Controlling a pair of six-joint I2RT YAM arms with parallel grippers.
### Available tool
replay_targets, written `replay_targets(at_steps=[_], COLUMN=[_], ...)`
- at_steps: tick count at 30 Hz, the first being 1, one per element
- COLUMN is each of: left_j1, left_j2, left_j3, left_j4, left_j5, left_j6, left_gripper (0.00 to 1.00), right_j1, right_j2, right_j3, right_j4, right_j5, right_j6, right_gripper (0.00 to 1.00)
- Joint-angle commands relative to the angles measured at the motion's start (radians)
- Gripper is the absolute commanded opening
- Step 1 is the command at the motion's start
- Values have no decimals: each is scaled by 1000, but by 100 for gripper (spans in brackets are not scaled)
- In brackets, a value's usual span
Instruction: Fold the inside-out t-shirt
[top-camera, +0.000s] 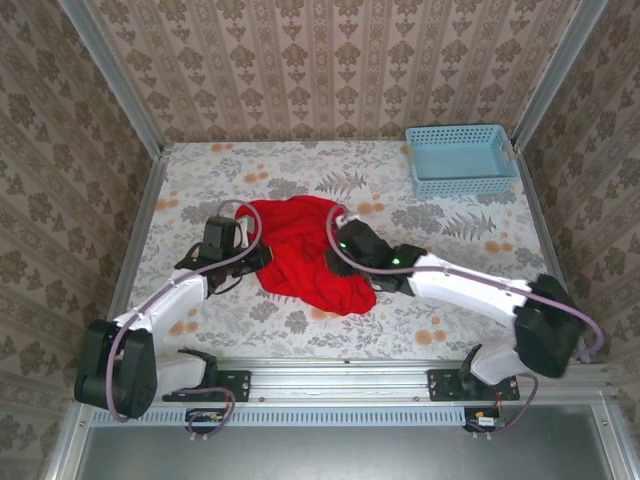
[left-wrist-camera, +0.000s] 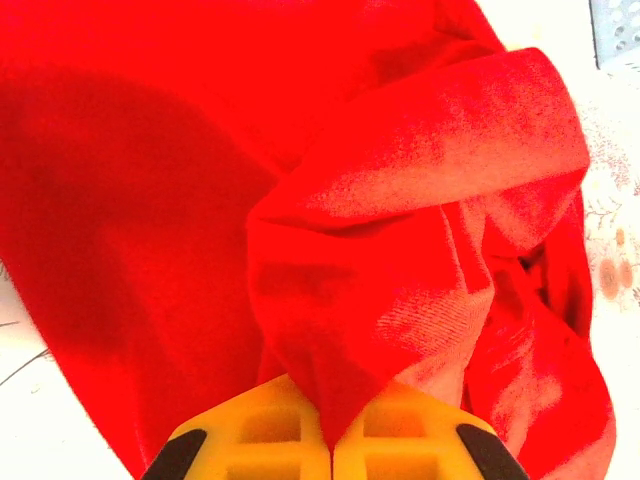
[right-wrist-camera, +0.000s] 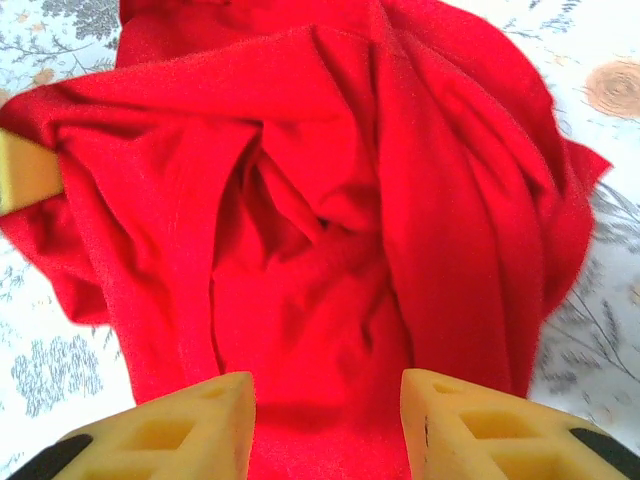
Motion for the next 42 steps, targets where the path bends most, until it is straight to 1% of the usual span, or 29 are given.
replay_targets(at_steps=[1, 4, 8, 11, 15, 17, 18, 20, 23, 27, 30, 33, 35, 38, 40, 42], left_j1=[-4, -4, -5, -3, -3, 1, 2, 7, 24, 37, 35, 20, -7, -47, -65, -79], left_j2=[-37, -55, -66, -63, -51, -47, -47, -45, -35, -14, 8, 45, 63, 70, 63, 50], left_j3=[-27, -38, -46, -46, -28, -16, -10, -1, 9, 10, 12, 34, 55, 88, 100, 107], left_j4=[-2, 3, 9, 12, -1, -17, -26, -37, -45, -33, -11, 4, 1, -10, -9, -12], left_j5=[-28, -30, -30, -34, -50, -69, -80, -96, -103, -81, -50, -8, -3, -4, 5, 10], left_j6=[4, 2, -1, 2, 9, 12, 13, 16, 12, 14, 25, 45, 61, 80, 86, 87], left_gripper=[1, 1, 1, 1, 1, 1, 1, 1, 1, 1, 2, 2, 2, 2, 2, 2], right_j1=[-8, -8, -10, -13, -22, -23, -22, -23, -25, -48, -96, -165, -200, -269, -300, -299], right_j2=[140, 242, 350, 381, 338, 278, 239, 156, 5, -198, -298, -319, -297, -237, -193, -162], right_j3=[94, 174, 256, 281, 271, 247, 228, 191, 99, -73, -211, -316, -340, -323, -276, -214], right_j4=[-107, -107, -150, -165, -167, -155, -146, -128, -69, 7, 64, 118, 126, 103, 37, -37], right_j5=[-40, -98, -70, -43, -6, 4, 3, -12, -70, -142, -195, -241, -241, -214, -144, -48], right_j6=[-15, -6, 3, 0, -17, -33, -47, -65, -78, -19, 52, 121, 141, 161, 166, 127], right_gripper=[45, 46, 46, 37, 8, 1, 0, 0, 0, 0, 0, 0, 0, 0, 13, 26])
